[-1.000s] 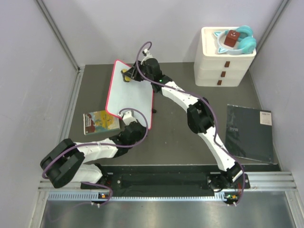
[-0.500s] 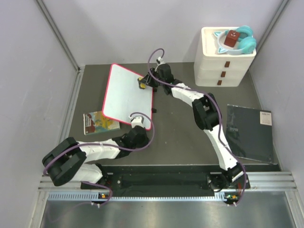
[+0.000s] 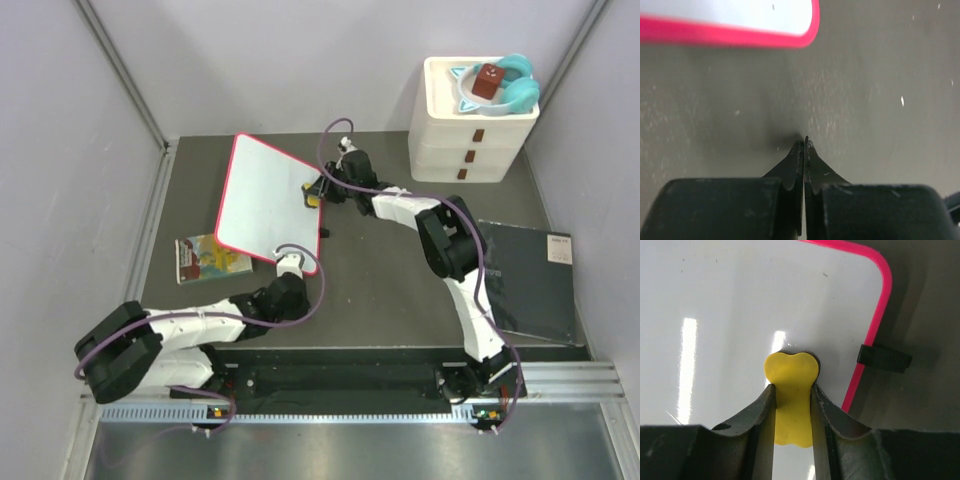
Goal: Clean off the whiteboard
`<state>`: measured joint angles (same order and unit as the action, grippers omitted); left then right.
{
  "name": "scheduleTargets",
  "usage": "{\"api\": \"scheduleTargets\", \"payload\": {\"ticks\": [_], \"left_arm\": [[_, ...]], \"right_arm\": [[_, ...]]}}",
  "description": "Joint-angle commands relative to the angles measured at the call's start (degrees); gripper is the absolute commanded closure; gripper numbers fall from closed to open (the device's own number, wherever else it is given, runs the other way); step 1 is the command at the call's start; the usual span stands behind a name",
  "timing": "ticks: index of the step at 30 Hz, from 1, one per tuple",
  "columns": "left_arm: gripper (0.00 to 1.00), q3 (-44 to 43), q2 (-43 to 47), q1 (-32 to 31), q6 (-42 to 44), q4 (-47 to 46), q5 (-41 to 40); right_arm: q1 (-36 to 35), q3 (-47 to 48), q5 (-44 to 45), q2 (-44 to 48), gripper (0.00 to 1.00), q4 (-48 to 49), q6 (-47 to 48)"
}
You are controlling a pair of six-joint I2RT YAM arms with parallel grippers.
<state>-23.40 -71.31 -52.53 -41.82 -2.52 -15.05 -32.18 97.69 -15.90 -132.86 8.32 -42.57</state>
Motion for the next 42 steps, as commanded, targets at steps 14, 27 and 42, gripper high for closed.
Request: {"api": "scheduleTargets", "payload": {"ticks": [14,27,42], "left_arm": [[0.56,0.11,25.94,-6.18,-3.61,15.17,-11.84],[0.21,-16.67,52.59,-6.27,-8.01,46.45,-31.96],[0.24,-10.01,45.82,-6.27,-17.42,44.81,-36.63]], "right_arm": [[-1.92,-13.05,-2.29,7.00,1.00,-0.68,1.17],[-1.92,-19.03,-3.44,6.03,1.00,4.87,-1.82],[-1.83,-20.61,-5.98,3.92,1.00,6.36,-3.84]]}}
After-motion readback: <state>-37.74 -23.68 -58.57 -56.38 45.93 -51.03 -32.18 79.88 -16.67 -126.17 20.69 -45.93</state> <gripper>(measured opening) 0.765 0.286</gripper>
